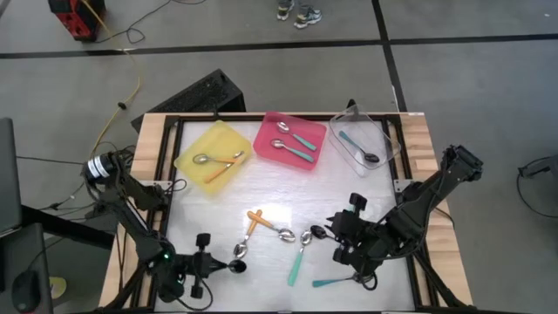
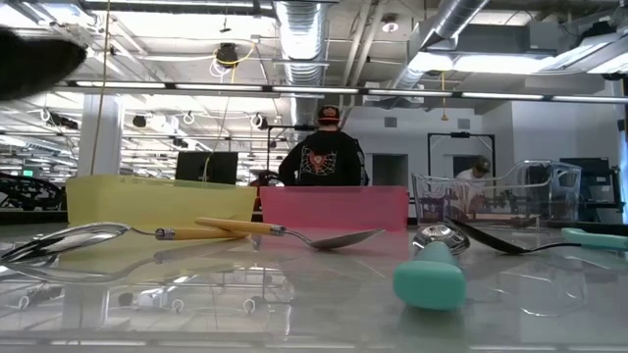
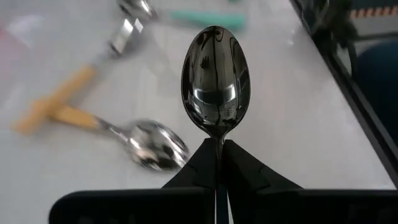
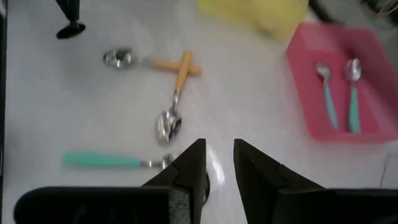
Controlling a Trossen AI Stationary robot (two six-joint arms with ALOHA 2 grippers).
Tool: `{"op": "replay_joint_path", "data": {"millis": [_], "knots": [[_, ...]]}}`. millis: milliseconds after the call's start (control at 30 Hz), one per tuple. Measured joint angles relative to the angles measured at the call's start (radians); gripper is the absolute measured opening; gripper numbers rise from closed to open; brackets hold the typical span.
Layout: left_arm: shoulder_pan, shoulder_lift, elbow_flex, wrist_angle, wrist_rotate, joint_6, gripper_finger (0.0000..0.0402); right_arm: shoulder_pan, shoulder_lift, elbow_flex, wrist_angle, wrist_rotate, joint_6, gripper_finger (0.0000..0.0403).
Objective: Sort silverware by color (type)
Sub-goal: Put the blue spoon into the transparent bin
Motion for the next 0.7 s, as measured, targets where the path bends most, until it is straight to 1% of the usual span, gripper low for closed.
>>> {"op": "replay_joint_path", "data": {"millis": [100,167,300,367,500,600,667,700], "knots": [[0.000,-0.076,-0.003,-0.017,-0.083,0.059,0.0000,-0.013,0.000,0.000,0.033,0.084,-0.014,0.0108],[0.000,-0.129,-0.005,-0.016,-0.134,0.113,0.0000,-0.032,0.000,0.000,0.058,0.126,-0.053,0.0108],[0.003,-0.242,-0.005,-0.017,-0.185,0.283,0.0000,-0.107,0.000,0.000,0.162,0.117,-0.268,0.0108],[0.012,-0.307,-0.005,-0.015,-0.194,0.363,0.0000,-0.152,-0.007,0.000,0.244,0.052,-0.398,0.0108],[0.036,-0.434,-0.005,-0.005,-0.171,0.507,0.0000,-0.256,-0.011,0.000,0.418,-0.199,-0.658,0.0108],[0.053,-0.511,-0.005,0.033,-0.150,0.618,0.0000,-0.344,-0.011,0.000,0.472,-0.376,-0.742,0.0108],[0.060,-0.546,-0.005,0.070,-0.140,0.697,0.0000,-0.397,-0.011,-0.001,0.471,-0.450,-0.763,0.0108],[0.063,-0.559,-0.005,0.092,-0.141,0.733,0.0000,-0.417,-0.011,-0.016,0.499,-0.479,-0.782,0.0108]]}}
